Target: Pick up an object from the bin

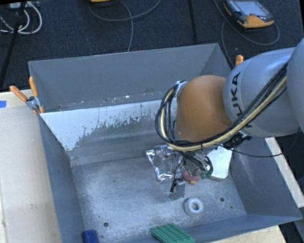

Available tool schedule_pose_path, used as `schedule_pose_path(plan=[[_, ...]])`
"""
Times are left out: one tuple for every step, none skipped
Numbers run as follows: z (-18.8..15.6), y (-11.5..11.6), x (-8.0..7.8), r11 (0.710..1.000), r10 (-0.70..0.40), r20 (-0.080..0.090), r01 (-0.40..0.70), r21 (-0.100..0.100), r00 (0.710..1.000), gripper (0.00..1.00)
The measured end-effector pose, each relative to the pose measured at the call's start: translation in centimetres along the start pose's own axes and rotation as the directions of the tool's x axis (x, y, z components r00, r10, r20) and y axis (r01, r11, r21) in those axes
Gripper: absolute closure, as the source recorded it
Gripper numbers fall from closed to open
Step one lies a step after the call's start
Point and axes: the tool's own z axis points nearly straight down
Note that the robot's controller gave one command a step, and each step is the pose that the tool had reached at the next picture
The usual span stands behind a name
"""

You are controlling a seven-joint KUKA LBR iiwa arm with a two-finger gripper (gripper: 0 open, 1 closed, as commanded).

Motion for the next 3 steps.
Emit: schedule_pose_path(plan=[[3.2,-0.5,-6.1,0.994,-0.110,0.000,0.110,-0.004,0.994,0.00],[3.0,-0.5,-6.1,0.994,-0.106,0.002,0.106,-0.006,0.994,1.00],[-4.8,-0.5,-6.4,0.995,-0.102,0.006,0.102,-0.004,0.995,1.00]])
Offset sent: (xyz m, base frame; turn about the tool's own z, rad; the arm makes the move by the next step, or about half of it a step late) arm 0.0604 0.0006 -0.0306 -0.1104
